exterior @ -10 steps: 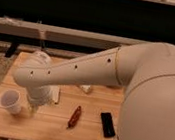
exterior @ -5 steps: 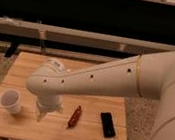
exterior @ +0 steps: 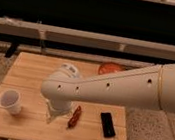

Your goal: Move the arm in a circular motion

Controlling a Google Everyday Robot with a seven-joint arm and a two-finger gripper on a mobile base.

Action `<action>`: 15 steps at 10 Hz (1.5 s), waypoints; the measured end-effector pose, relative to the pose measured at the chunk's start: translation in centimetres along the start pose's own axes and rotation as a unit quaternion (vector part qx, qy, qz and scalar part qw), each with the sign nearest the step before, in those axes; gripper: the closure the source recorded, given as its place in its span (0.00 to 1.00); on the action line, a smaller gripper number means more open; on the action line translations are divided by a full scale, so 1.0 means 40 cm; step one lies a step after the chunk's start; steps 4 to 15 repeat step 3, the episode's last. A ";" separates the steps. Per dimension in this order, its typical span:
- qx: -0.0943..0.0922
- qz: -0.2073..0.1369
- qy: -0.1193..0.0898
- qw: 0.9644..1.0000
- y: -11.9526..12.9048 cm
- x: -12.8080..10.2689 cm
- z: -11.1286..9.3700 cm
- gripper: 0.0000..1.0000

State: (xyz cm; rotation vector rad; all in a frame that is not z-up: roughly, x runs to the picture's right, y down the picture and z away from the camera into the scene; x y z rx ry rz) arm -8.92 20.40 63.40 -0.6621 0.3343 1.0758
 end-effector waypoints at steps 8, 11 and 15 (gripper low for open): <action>-0.001 0.004 -0.004 1.000 -0.013 -0.028 0.003 0.35; -0.001 0.004 -0.004 1.000 -0.013 -0.028 0.003 0.35; -0.001 0.004 -0.004 1.000 -0.013 -0.028 0.003 0.35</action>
